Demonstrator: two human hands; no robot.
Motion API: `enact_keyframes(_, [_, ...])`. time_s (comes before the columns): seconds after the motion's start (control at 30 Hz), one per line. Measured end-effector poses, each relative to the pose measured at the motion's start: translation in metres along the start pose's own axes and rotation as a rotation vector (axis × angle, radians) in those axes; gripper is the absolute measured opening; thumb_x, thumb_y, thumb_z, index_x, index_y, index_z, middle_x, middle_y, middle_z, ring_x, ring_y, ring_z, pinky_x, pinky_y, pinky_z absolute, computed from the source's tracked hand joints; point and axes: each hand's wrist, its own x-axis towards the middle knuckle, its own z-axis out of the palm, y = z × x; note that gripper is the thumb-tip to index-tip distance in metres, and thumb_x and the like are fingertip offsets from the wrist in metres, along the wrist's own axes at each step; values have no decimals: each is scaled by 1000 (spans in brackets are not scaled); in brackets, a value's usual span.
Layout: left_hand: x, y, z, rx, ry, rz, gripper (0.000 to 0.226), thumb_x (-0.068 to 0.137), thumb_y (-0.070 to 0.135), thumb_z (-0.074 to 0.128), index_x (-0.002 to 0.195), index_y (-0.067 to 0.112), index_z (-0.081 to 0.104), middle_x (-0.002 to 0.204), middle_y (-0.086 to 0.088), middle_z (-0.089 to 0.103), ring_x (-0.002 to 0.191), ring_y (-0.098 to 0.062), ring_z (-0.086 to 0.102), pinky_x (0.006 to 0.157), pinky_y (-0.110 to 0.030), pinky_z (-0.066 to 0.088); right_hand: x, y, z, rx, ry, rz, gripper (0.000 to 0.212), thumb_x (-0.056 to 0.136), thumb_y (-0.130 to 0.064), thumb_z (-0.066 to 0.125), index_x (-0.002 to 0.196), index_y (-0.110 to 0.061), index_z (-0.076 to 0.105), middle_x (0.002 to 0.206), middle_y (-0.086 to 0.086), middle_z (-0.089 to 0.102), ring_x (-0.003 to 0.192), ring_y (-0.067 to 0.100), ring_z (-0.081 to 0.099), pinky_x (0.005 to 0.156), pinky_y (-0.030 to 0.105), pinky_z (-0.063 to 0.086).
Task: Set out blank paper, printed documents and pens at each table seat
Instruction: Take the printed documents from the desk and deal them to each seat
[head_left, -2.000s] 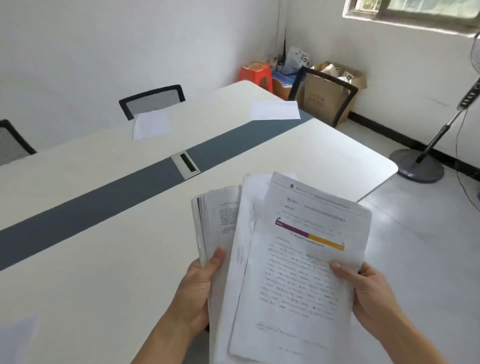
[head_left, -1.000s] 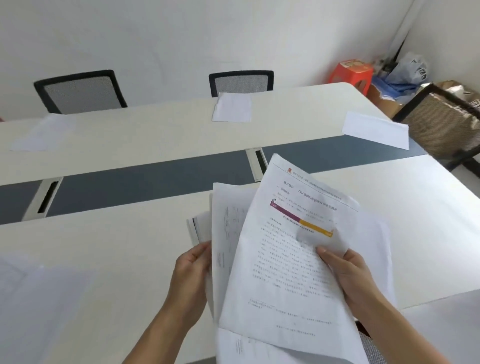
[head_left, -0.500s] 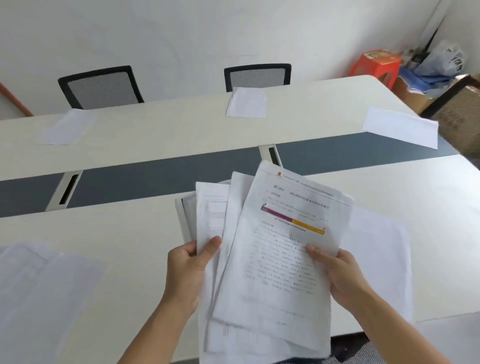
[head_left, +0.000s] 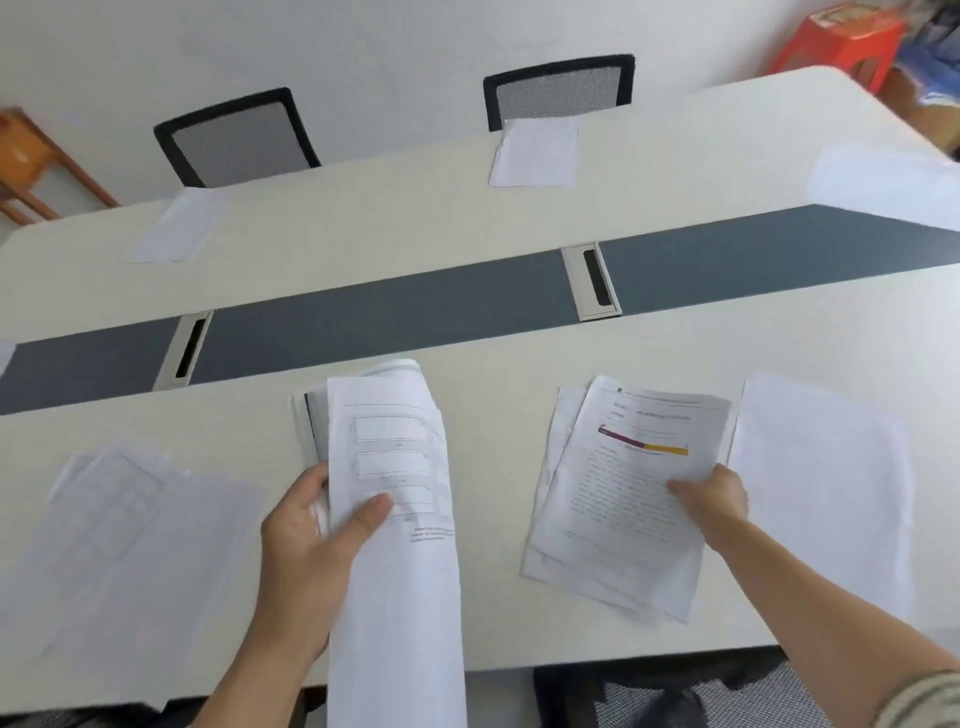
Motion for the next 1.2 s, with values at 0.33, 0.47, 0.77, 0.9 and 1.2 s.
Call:
enact_keyframes(0.33, [-25, 42, 75, -223, -462, 70, 34, 68, 7, 76, 100, 18, 71, 102, -11, 75, 90, -30, 73, 73, -35, 60, -146, -24, -62, 486, -599, -12, 61, 82, -63, 51, 118, -16, 67, 116, 6, 72, 107, 24, 67, 95, 42, 49])
enact_keyframes(0.47, [-40, 50, 116, -202, -519, 108, 36, 72, 1, 78, 104, 14, 69, 102, -10, 75, 91, -30, 73, 74, -36, 60, -182, -11, -110, 829, -647, 57, 59, 91, -65, 37, 107, -21, 73, 99, 4, 76, 86, 23, 74, 74, 38, 54])
enact_keyframes(0.77, [-151, 41, 232, -127, -667, 24, 23, 97, 21, 50, 103, 11, 70, 102, -6, 76, 97, -27, 71, 87, -46, 56, -205, 118, -261, 781, -178, -292, 46, 61, -24, 88, 100, -4, 74, 100, 21, 74, 89, 41, 72, 81, 60, 56])
enact_keyframes(0.9, [-222, 35, 303, -147, -684, -43, 37, 100, 19, 38, 104, 23, 75, 114, 9, 72, 113, -10, 63, 103, -39, 45, -205, 197, -334, 904, -45, -259, 56, 56, -36, 90, 96, 0, 74, 102, 23, 73, 92, 42, 71, 81, 54, 58])
enact_keyframes(1.2, [-360, 27, 437, -209, -1002, -284, 38, 90, 0, 55, 123, 19, 59, 110, -15, 72, 86, -29, 73, 68, -36, 60, -208, 328, -461, 1135, 293, -264, 21, 72, -20, 69, 90, -13, 76, 99, 16, 76, 86, 31, 74, 66, 36, 62])
